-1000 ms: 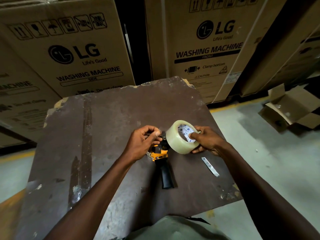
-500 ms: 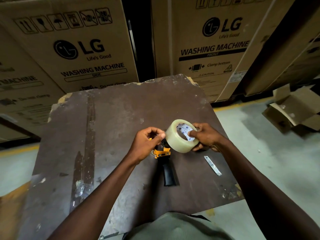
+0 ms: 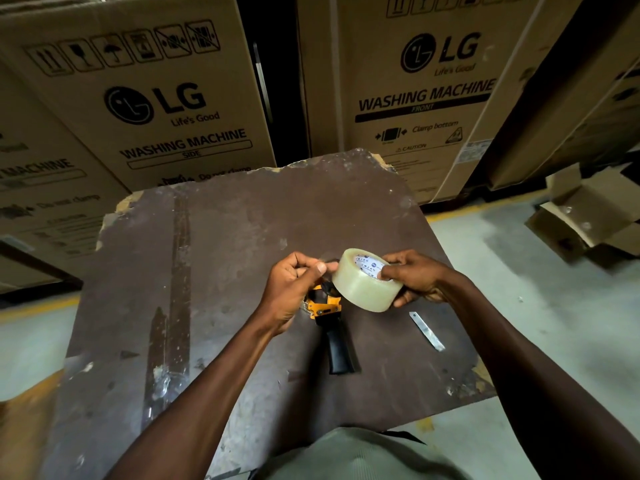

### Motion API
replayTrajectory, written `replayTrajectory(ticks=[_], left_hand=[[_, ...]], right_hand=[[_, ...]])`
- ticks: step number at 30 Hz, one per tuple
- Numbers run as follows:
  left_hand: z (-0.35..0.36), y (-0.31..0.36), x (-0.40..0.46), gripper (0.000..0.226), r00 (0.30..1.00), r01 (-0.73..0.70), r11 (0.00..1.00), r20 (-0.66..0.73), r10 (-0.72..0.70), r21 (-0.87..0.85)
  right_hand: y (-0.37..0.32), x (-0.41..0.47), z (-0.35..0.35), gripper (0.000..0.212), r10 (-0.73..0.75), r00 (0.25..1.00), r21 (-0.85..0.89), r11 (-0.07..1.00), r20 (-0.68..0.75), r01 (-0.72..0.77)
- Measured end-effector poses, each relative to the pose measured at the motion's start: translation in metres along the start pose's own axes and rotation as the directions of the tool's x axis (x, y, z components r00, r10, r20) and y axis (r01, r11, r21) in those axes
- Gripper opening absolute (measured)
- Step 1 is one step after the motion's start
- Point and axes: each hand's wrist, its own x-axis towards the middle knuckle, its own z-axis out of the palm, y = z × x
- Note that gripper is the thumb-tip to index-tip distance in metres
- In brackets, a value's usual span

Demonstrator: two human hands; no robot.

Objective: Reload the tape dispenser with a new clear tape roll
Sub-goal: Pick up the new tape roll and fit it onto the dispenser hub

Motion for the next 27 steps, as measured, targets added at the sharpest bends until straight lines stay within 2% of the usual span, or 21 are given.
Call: replayTrajectory(ticks=[3, 6, 8, 12, 15, 18, 20, 23, 27], left_hand=[[0.002, -0.002, -0.002, 0.01, 0.998, 0.048, 0.994, -0.028, -0.051, -0.099], [0.005, -0.004, -0.005, 0.008, 0.997, 0.048, 0.982, -0.055, -0.059, -0.184], [0.004, -0.008, -0.007, 0.01, 0.996, 0.056, 0.98, -0.055, -0.068, -0.192], [-0.006, -0.018, -0.006, 0.015, 0.996, 0.044, 0.989, -0.075, -0.055, -0.141], [-0.016, -0.021, -0.008, 0.019, 0.997, -0.021, 0.999, -0.077, 0.024, 0.039], [-0.024, -0.03, -0.01, 0.027, 0.989, -0.1, 0.963, -0.084, 0.125, 0.25], [-0.029, -0.04, -0.011, 0.031, 0.979, -0.143, 0.909, -0.079, 0.188, 0.391], [-0.031, -0.053, -0.013, 0.024, 0.965, -0.166, 0.813, -0.077, 0.25, 0.558], [-0.034, -0.061, -0.011, 0.02, 0.952, -0.099, 0.668, -0.126, 0.28, 0.738]], right_hand=[[-0.004, 0.0, -0.003, 0.024, 0.04, 0.999, -0.001, 0.999, 0.023, -0.04], [-0.011, 0.004, -0.005, 0.013, 0.077, 0.996, -0.006, 0.997, -0.037, -0.077], [-0.016, 0.009, -0.007, 0.006, 0.062, 0.995, -0.037, 0.997, -0.084, -0.065], [-0.025, 0.019, -0.006, 0.014, -0.026, 0.991, -0.128, 0.992, -0.133, 0.009], [-0.028, 0.027, -0.006, 0.016, -0.088, 0.984, -0.207, 0.977, -0.155, 0.055], [-0.026, 0.038, -0.004, 0.016, -0.133, 0.978, -0.258, 0.962, -0.16, 0.089], [-0.025, 0.045, -0.001, 0.016, -0.153, 0.975, -0.292, 0.951, -0.161, 0.101], [-0.023, 0.055, 0.003, 0.014, -0.173, 0.97, -0.342, 0.934, -0.168, 0.108], [-0.018, 0.071, 0.012, 0.012, -0.183, 0.965, -0.403, 0.91, -0.186, 0.095]])
